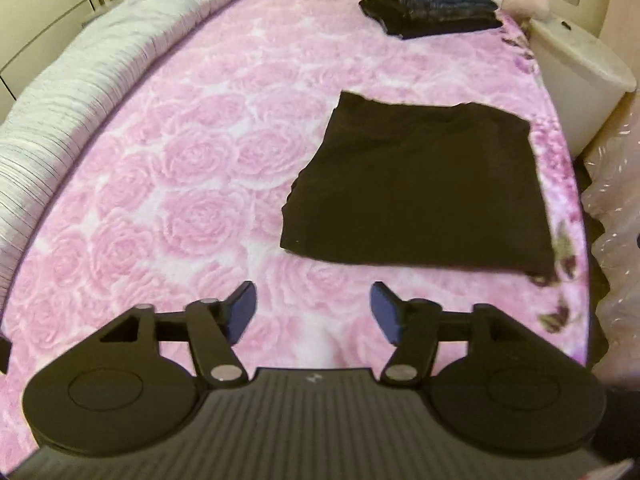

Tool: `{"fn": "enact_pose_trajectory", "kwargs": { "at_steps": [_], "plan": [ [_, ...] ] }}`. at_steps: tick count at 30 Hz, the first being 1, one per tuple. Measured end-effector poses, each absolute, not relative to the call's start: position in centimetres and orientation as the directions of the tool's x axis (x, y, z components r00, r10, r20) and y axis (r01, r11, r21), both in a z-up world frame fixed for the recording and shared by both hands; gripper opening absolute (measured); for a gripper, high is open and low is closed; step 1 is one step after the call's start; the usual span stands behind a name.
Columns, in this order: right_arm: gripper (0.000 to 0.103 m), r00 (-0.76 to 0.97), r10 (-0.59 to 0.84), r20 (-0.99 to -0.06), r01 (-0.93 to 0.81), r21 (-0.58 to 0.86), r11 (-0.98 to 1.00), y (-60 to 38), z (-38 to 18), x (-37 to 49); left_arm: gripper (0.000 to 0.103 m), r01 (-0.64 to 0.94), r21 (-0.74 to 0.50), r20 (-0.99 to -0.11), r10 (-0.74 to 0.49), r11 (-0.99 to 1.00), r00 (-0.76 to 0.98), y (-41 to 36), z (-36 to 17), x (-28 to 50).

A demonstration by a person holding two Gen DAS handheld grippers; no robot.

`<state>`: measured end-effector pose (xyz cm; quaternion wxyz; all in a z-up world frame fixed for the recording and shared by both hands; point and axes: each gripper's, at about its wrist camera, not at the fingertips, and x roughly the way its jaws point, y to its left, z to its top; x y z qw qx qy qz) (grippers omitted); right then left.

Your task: Fold clothes

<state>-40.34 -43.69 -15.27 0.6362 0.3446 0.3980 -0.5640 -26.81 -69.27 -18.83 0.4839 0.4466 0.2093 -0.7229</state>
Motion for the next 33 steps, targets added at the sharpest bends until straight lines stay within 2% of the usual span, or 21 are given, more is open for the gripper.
{"fn": "enact_pose_trajectory", "kwargs": {
  "at_steps": [1, 3, 5, 7, 11, 26, 30, 33],
  "plan": [
    [0.075, 0.036, -0.436, -0.899, 0.995, -0.01, 0.103, -43.5, -14.5, -40.3, 0.071, 0.885, 0.13, -0.847, -0.515, -0.447, -0.136, -68.5, -18.2, -27.1],
    [0.08, 0.016, -0.421, -0.907, 0.998, -0.012, 0.064, -43.2, -12.8, -40.1, 0.084, 0.88, 0.132, -0.839, -0.524, -0.457, -0.146, -67.1, -17.1, -27.5],
    [0.083, 0.008, -0.423, -0.906, 0.999, -0.015, 0.051, -42.9, -11.4, -39.7, 0.092, 0.873, 0.137, -0.83, -0.535, -0.467, -0.156, -65.9, -16.1, -27.9],
    [0.087, 0.007, -0.441, -0.898, 0.998, -0.022, 0.061, -42.7, -10.1, -39.0, 0.095, 0.867, 0.142, -0.822, -0.545, -0.478, -0.166, -64.9, -15.3, -28.3],
    [0.088, 0.013, -0.447, -0.894, 0.997, -0.02, 0.069, -42.9, -8.7, -38.1, 0.101, 0.86, 0.15, -0.822, -0.546, -0.487, -0.165, -64.5, -15.0, -29.0],
    [0.088, 0.022, -0.432, -0.902, 0.999, 0.006, 0.038, -44.3, -8.9, -37.3, 0.102, 0.81, 0.2, -0.821, -0.546, -0.552, -0.169, -64.6, -15.8, -28.6],
    [0.088, 0.02, -0.436, -0.9, 0.999, -0.001, 0.048, -44.2, -9.8, -37.0, 0.102, 0.702, 0.296, -0.781, -0.587, -0.648, -0.213, -64.7, -17.7, -29.0],
    [0.087, -0.039, -0.482, -0.875, 0.984, -0.118, 0.135, -43.6, -11.0, -36.1, 0.101, 0.552, 0.394, -0.772, -0.591, -0.735, -0.235, -65.2, -20.5, -29.9]
  ]
}}
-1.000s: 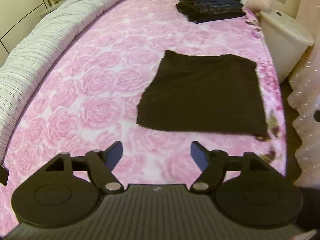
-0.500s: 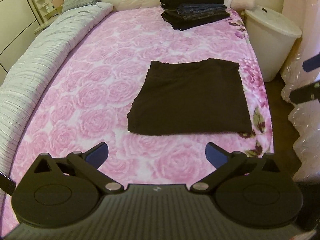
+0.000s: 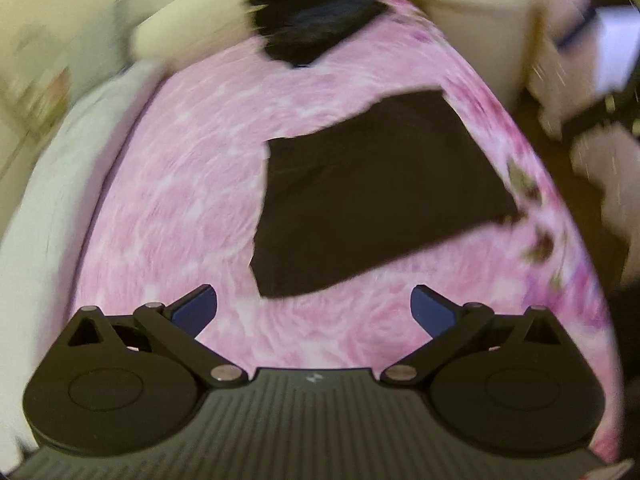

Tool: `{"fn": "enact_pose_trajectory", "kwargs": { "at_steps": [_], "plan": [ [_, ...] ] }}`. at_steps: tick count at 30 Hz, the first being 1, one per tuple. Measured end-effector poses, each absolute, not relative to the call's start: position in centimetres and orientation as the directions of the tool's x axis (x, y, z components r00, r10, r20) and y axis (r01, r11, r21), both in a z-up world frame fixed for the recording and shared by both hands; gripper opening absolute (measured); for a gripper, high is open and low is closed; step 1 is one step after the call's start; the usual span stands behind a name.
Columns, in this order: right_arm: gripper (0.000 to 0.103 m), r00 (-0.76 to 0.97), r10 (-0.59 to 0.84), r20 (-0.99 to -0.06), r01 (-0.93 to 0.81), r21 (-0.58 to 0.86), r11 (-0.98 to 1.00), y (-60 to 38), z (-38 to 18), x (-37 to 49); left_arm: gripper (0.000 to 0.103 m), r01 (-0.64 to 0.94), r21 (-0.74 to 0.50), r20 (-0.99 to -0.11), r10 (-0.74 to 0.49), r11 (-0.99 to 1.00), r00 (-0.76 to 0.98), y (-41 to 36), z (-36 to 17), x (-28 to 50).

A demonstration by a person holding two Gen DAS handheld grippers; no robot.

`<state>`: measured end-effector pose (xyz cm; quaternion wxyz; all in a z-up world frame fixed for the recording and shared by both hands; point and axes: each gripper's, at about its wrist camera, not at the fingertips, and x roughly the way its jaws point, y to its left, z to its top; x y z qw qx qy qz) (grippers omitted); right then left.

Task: Fold clothes
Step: 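Grasp the folded shirt with the left gripper while the right gripper grasps its other end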

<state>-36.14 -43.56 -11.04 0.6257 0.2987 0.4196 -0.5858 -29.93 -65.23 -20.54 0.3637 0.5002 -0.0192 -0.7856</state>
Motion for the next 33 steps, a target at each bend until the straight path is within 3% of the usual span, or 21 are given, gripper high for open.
{"fn": "enact_pose_trajectory", "kwargs": {
  "at_steps": [5, 12, 19, 25, 29, 33],
  "plan": [
    [0.079, -0.087, -0.552, -0.83, 0.86, -0.342, 0.38, -42.4, -16.2, -33.4, 0.09, 0.25, 0.549, -0.758, -0.601, -0.798, -0.254, -66.9, -28.1, -31.7],
    [0.059, -0.072, -0.599, -0.797, 0.735, -0.449, 0.508, -44.0, -27.3, -30.7, 0.084, 0.068, 0.619, -0.729, -0.605, -0.782, -0.32, -69.8, -35.6, -33.3],
    [0.064, -0.104, -0.663, -0.741, 0.742, -0.502, 0.445, -46.7, -32.8, -29.5, 0.088, 0.044, 0.659, -0.665, -0.61, -0.751, -0.431, -70.9, -37.5, -34.3],
    [0.062, -0.164, -0.708, -0.687, 0.68, -0.598, 0.423, -46.4, -33.4, -30.9, 0.089, -0.078, 0.736, -0.63, -0.638, -0.673, -0.442, -72.9, -38.1, -33.0],
    [0.062, -0.218, -0.704, -0.676, 0.655, -0.636, 0.407, -46.3, -33.4, -32.5, 0.086, -0.112, 0.763, -0.621, -0.672, -0.637, -0.403, -74.7, -38.5, -31.9],
    [0.062, -0.25, -0.716, -0.652, 0.604, -0.683, 0.41, -46.8, -34.1, -31.8, 0.075, -0.218, 0.784, -0.612, -0.667, -0.581, -0.426, -74.2, -39.4, -32.3]
  ]
}}
